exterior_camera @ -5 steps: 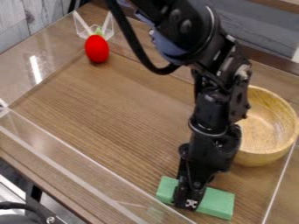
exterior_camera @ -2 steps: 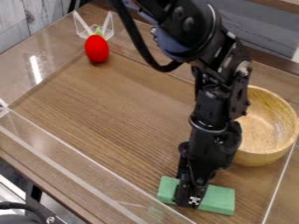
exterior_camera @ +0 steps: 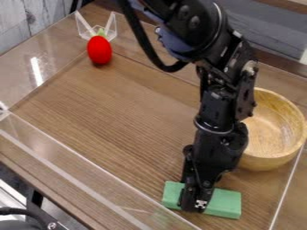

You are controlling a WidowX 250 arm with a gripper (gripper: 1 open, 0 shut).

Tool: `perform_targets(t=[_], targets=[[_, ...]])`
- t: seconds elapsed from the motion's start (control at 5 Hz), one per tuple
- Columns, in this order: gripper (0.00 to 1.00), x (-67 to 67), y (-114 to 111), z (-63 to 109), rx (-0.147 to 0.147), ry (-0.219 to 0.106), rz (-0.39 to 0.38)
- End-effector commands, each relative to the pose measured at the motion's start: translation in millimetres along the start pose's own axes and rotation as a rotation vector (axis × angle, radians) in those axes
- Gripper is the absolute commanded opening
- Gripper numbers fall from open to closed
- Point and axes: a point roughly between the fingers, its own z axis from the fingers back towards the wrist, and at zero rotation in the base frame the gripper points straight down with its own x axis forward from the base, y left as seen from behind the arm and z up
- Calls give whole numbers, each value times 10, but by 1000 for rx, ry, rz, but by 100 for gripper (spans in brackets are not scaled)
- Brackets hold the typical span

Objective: Put the green block in the brown bowl

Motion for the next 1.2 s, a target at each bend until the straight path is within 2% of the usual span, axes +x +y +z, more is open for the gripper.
perform_targets(t=[0.0, 0.4, 0.8, 1.0], targets=[[0, -17, 46, 11, -1, -9, 27], [0, -23, 70, 15, -7, -10, 55], [0, -41, 58, 268, 19, -19, 100], [0, -42, 42, 498, 49, -27, 142]])
